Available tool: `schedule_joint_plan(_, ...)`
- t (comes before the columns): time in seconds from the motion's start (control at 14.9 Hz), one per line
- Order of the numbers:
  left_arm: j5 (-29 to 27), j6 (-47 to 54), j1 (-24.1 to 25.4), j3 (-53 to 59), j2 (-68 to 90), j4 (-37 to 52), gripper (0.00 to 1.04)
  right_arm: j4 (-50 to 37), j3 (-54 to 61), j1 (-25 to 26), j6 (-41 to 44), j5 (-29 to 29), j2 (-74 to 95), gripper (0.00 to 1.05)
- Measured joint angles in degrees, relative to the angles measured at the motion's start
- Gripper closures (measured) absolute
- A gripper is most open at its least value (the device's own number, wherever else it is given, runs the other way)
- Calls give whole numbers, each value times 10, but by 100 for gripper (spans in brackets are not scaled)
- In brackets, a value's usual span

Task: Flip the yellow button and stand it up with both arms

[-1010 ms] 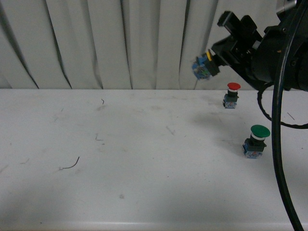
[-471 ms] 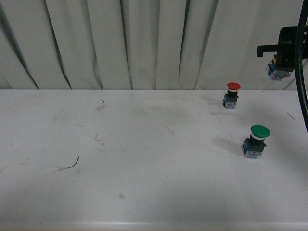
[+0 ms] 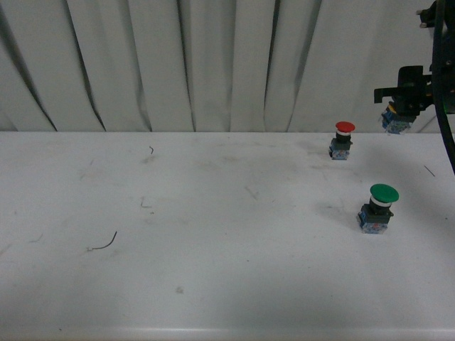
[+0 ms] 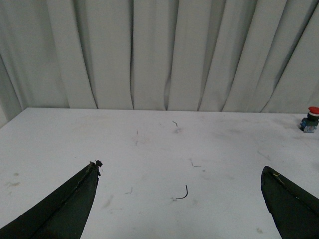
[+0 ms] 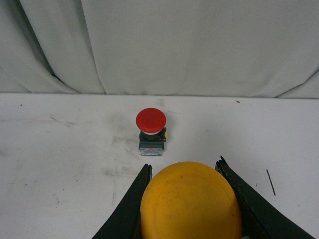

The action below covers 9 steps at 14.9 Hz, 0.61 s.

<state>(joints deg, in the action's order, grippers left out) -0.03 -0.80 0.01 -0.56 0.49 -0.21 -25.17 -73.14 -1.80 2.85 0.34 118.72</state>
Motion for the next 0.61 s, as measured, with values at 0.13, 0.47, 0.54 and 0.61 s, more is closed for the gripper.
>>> schedule_joint_plan(0.13, 0, 0, 0, 0, 0, 0, 7, 37, -68, 0, 0, -6, 53, 70)
schedule_joint_plan(0.47, 0, 0, 0, 0, 0, 0, 7, 120, -215, 0, 22, 9, 174, 70)
schedule_joint_plan(0.54, 0, 0, 0, 0, 0, 0, 7, 113, -217, -1, 22, 10, 178, 70)
schedule_joint_plan(0.61, 0, 0, 0, 0, 0, 0, 7, 96, -213, -1, 22, 10, 178, 70)
